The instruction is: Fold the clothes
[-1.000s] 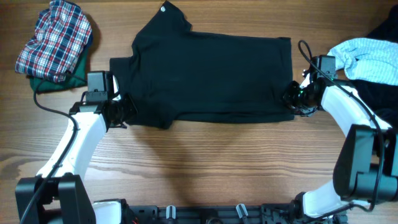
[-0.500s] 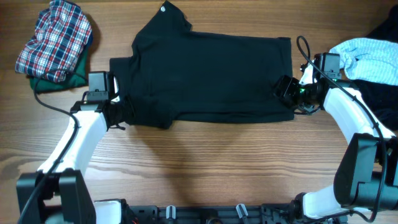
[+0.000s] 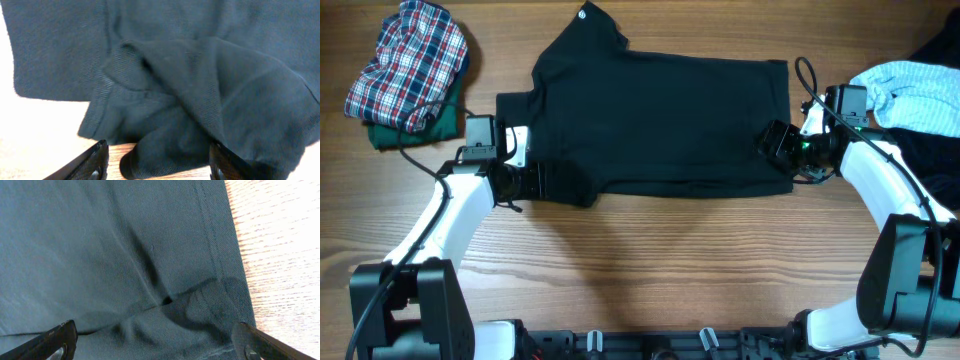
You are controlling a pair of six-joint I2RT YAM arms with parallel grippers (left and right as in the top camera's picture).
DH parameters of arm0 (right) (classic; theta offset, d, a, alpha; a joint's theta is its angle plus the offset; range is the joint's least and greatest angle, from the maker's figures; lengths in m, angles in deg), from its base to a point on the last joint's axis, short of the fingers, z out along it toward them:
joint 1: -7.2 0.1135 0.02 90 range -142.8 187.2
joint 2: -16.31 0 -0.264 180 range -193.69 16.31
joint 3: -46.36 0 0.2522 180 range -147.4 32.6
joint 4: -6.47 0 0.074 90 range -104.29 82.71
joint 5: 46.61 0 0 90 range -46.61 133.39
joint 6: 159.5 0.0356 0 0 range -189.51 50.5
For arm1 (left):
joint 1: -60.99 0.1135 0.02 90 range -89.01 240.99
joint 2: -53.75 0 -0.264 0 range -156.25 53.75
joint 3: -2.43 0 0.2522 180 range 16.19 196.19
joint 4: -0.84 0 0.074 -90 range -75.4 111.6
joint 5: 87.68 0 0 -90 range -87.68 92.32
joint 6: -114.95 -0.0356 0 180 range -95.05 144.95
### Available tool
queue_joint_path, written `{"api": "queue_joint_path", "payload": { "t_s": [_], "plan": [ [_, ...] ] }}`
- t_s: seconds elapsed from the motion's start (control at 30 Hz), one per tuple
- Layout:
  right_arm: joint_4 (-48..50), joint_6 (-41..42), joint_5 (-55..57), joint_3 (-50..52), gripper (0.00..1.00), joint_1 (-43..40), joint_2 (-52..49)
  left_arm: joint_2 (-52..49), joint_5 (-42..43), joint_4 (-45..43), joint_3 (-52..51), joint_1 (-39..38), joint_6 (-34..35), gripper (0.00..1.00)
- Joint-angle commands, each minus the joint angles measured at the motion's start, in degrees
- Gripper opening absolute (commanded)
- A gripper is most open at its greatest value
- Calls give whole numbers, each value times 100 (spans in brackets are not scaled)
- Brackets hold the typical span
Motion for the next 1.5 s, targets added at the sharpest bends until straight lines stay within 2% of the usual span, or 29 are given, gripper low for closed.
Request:
{"api": "queue_joint_path", "payload": {
  "t_s": [0.0, 0.07, 0.17, 0.2, 0.4, 0.53, 0.6, 0.7, 0.97, 1.07, 1.17, 1.23, 1.33, 1.47],
  "plan": [
    [85, -101, -94, -118, 100, -28, 109, -48, 304, -7, 48, -15, -632, 62],
    [94, -98, -94, -118, 100, -28, 109, -48, 302, 35, 48, -15, -629, 56],
    [94, -96, -94, -118, 99, -28, 109, -48, 304, 201, 48, -17, -627, 38],
    [96, -101, -94, -118, 99, -28, 109, -48, 306, 256, 48, -17, -627, 35],
    [98, -101, -98, -118, 100, -28, 109, -48, 302, 319, 46, -17, -627, 40],
    [105, -101, -140, -118, 100, -28, 109, -85, 273, 249, 46, -17, -634, 53],
    [111, -103, -140, -118, 99, -28, 109, -166, 236, 201, 46, -17, -754, 57],
    [114, -107, -140, -118, 99, -28, 109, -326, 234, 170, 46, -17, -957, 58],
    [111, -114, -138, -118, 100, -28, 109, -732, 236, -122, 46, -17, -953, 55],
    [111, -111, -140, -118, 99, -28, 109, -734, 238, -313, 48, -17, -896, 40],
    [111, -114, -138, -118, 100, -28, 109, -734, 411, -374, 48, -17, -859, 16],
    [111, -114, -138, -118, 100, -28, 109, -734, 595, -367, 55, -17, -848, 8],
    [111, -111, -140, -118, 99, -28, 109, -728, 761, -348, 105, -22, -442, 4],
    [111, -111, -138, -118, 100, -28, 109, -693, 1132, -127, 343, -170, -402, 4]
  ]
}}
